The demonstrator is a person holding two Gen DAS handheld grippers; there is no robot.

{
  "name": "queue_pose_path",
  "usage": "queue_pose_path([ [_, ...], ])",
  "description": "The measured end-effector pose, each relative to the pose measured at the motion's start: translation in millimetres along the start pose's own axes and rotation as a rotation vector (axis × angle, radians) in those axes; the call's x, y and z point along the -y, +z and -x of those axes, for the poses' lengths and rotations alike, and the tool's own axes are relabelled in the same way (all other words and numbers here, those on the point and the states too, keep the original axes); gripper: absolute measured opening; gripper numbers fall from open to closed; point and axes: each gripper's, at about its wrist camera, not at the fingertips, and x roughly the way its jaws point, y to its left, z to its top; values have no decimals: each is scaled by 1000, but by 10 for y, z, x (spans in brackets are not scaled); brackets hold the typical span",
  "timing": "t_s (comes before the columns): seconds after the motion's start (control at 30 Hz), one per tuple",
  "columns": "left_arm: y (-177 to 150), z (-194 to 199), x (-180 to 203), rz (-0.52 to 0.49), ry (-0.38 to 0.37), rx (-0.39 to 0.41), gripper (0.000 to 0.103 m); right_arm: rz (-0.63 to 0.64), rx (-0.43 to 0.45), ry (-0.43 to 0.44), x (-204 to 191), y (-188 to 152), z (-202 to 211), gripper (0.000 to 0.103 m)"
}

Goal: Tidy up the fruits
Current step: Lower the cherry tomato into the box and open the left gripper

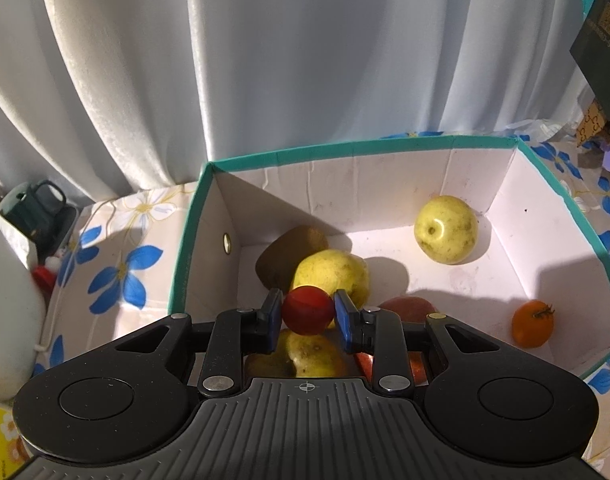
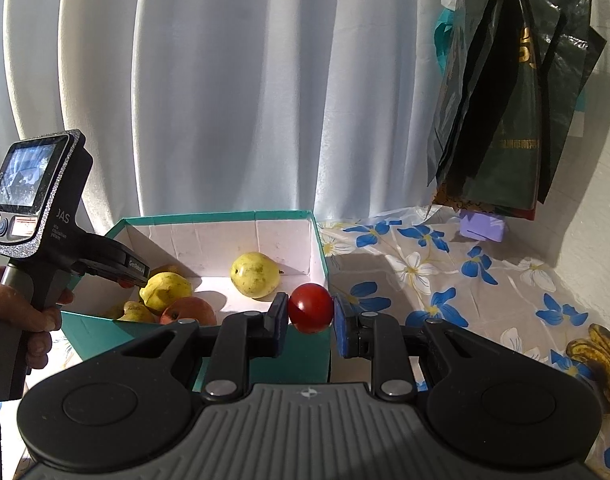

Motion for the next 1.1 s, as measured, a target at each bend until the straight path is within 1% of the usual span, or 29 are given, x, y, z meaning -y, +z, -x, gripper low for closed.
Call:
queue_pose_path([
  [0.37,-17,-182,15,-2,5,-22,32,4,-3,7,-13,-5,-37,23],
  [0.57,-21,-225,3,5,0,-33,34,4,-3,13,-16,-3,-60,23],
  [0.67,-26,-201,-1,6,-5,-17,41,3,0,13,-14,-3,-63,23],
  [0.7,-23,-186,-4,9,-8,-11,49,3,-1,13,-15,-3,-62,23],
  [0.73,-21,-166,-14,14,-8,-5,62,2,0,13,-15,-2,-63,23],
  [0.77,-16,-129,-29,24,-7,4,67,3,0,13,-16,-1,-64,23],
  [0.83,-3,-9,-76,41,-8,38,83,2,0,13,-18,-1,-62,23],
  [0.87,1,61,-108,54,-8,56,88,3,1,13,-18,-2,-59,23],
  [0.9,5,139,-147,71,-9,76,96,3,2,13,-17,-3,-58,23],
  [1.0,6,415,-296,137,-1,137,100,2,4,12,-14,-6,-58,23],
  [1.1,-36,645,-450,210,2,160,102,-1,6,14,-13,-10,-56,23],
])
